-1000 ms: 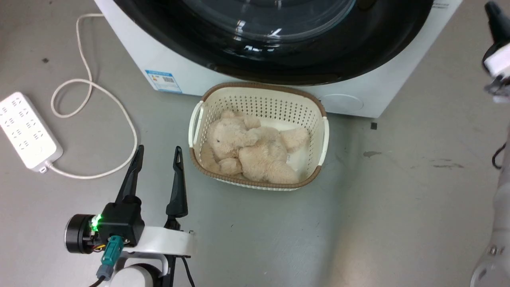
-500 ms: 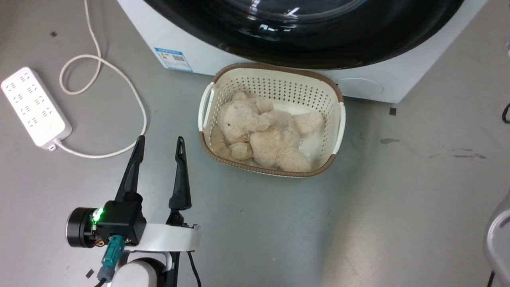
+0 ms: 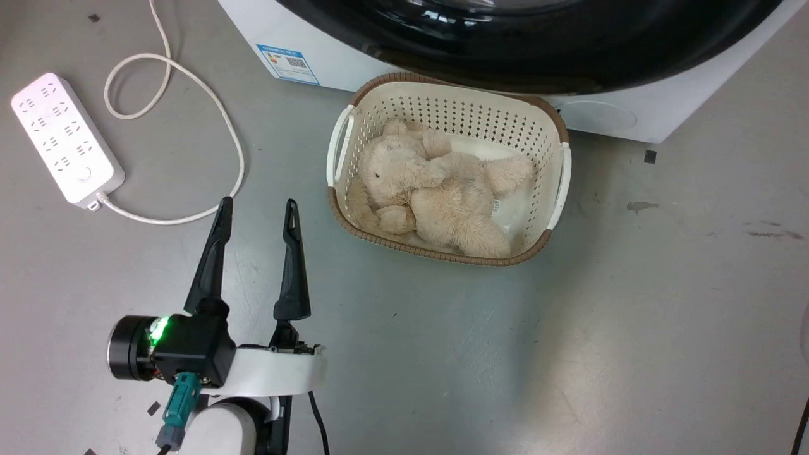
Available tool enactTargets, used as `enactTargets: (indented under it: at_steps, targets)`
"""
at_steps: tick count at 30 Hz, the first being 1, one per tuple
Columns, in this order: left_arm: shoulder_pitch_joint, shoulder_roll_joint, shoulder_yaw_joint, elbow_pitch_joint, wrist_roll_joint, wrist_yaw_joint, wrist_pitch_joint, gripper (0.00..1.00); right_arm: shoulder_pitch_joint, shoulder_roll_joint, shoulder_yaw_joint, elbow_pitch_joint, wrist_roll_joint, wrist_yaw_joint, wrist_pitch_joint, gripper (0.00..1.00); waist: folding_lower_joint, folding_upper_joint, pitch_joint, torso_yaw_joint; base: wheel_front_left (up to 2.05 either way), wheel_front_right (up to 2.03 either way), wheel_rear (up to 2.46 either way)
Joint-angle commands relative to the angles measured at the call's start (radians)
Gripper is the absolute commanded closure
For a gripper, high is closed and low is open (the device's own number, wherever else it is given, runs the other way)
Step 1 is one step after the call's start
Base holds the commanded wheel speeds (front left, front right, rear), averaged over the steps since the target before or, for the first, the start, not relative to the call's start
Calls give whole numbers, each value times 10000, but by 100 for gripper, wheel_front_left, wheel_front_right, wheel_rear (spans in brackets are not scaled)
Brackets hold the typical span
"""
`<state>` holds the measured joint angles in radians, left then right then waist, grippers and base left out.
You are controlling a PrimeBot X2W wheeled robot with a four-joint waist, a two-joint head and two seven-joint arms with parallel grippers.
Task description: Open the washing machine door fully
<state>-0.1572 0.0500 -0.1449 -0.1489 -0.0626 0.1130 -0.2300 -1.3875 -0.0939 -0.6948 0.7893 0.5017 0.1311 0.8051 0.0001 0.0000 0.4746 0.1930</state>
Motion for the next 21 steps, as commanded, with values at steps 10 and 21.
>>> enactTargets:
  at_steps: [10, 21]
  targets:
    - [26, 3, 130, -32, 25, 98, -299, 0, 539, 330, -312, 284, 810, -4, 1672, 100, -1, 0, -597, -208, 0, 0, 0]
    - [759, 3, 309, 247, -31, -41, -318, 0, 2960, 432, 1098, -98, 2599, -4, 2649, 100, -1, 0, -1979, -580, 0, 0, 0]
